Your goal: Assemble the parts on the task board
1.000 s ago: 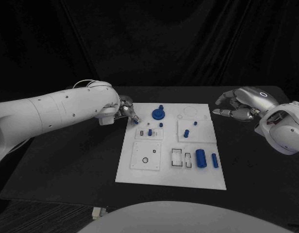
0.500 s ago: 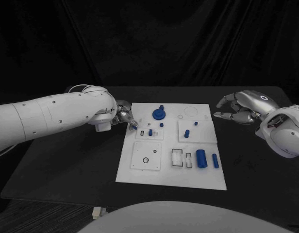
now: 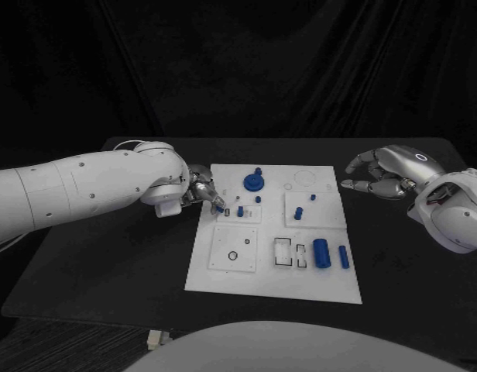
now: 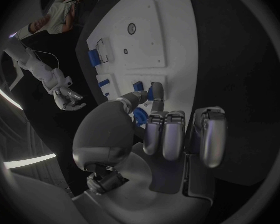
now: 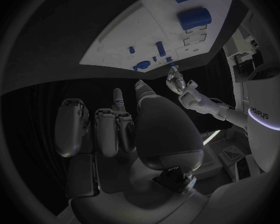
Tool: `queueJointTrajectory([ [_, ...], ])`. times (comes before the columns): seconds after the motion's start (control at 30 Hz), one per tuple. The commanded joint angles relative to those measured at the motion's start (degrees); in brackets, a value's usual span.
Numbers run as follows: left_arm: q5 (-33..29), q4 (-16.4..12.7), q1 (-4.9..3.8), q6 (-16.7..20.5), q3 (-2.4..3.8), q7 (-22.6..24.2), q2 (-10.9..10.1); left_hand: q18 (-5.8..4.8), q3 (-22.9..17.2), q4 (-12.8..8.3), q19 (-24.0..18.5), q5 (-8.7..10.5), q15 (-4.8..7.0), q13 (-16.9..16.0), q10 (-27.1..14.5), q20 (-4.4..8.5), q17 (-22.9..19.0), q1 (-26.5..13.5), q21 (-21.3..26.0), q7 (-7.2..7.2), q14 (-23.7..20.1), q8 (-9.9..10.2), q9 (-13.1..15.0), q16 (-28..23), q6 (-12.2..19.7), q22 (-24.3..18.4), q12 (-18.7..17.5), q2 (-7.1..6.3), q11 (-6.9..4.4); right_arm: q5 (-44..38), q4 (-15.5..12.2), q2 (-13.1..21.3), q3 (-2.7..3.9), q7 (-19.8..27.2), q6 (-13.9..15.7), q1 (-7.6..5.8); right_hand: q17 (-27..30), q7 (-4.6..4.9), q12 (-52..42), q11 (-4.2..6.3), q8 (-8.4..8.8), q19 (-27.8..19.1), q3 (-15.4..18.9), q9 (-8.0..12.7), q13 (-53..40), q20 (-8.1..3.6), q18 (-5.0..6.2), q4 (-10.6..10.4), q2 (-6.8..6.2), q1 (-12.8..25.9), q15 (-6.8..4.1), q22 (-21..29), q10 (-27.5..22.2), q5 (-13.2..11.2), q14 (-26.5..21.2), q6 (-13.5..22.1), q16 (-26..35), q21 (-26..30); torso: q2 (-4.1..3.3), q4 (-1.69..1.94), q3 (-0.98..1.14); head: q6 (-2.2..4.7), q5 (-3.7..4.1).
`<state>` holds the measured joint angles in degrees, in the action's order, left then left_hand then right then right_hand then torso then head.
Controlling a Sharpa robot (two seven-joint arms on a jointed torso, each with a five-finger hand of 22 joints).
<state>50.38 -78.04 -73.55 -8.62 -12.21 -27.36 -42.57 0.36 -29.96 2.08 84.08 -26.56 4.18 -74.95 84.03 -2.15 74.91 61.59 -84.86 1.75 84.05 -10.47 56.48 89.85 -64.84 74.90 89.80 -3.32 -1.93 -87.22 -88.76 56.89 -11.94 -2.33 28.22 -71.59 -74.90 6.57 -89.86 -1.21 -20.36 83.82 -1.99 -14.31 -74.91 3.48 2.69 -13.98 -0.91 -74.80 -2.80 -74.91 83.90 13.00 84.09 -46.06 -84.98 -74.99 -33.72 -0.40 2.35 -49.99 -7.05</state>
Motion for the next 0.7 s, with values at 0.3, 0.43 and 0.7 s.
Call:
queueJointTrajectory([
  [0.3, -1.6, 0.4, 0.42, 1.7, 0.03, 0.2, 1.3, 1.17, -2.7, -2.3, 2.0, 0.01, 0.21, -15.0, 6.0, 0.02, 15.1, -0.2, 0.5, -0.06, 5.9, 0.4, -0.2, 0.1, 0.1, 13.1, 0.2, 0.56, -0.2, -0.1, 0.0, 0.0, 0.04, -0.8, 0.0, 0.2, -7.8, -0.17, -0.1, -0.43, -0.18, 0.3, 0.0, 0.1, -15.1, 0.31, 0.76, 0.3, 0.55, -0.1, 0.41, -10.4, 6.1, 0.4, 4.3, -0.4, 0.3, 0.3, -0.04, -0.03, -0.02, -0.01, 0.15],
  [0.43, -1.6, 0.4, 0.63, 2.4, 0.03, 0.5, 1.6, 1.16, -2.7, -2.3, 2.0, 0.02, 0.2, -15.0, 6.0, 0.02, 15.1, -0.2, 0.5, -0.05, 5.9, 0.4, -0.2, 0.1, 0.2, 13.1, 0.2, 0.6, -0.2, -0.1, 0.0, 0.0, 0.04, -0.7, 0.1, 0.23, -7.8, -0.18, -0.1, -0.43, -0.18, 0.3, 0.0, 0.1, -15.1, 0.31, 0.78, 0.3, 0.55, -0.2, 0.41, -10.4, 6.1, 0.5, 4.3, -0.4, 0.3, 0.4, -0.04, -0.03, -0.02, -0.01, 0.18],
  [0.7, -1.6, 0.8, 0.96, 2.9, 0.02, 0.6, 1.8, 1.2, -2.9, -2.3, 1.9, 0.05, 0.19, -15.0, 6.0, 0.02, 15.1, -0.2, 0.6, -0.01, 5.9, 0.5, -0.3, 0.1, 0.3, 13.0, 0.2, 0.73, -0.18, -0.1, -0.1, 0.0, 0.04, -0.7, 0.2, 0.27, -7.8, -0.18, -0.1, -0.43, -0.18, 0.3, 0.0, 0.1, -15.1, 0.31, 0.78, 0.3, 0.55, -0.2, 0.41, -10.4, 6.1, 0.5, 4.3, -0.4, 0.3, 0.4, -0.02, -0.01, -0.02, -0.01, 0.18],
])
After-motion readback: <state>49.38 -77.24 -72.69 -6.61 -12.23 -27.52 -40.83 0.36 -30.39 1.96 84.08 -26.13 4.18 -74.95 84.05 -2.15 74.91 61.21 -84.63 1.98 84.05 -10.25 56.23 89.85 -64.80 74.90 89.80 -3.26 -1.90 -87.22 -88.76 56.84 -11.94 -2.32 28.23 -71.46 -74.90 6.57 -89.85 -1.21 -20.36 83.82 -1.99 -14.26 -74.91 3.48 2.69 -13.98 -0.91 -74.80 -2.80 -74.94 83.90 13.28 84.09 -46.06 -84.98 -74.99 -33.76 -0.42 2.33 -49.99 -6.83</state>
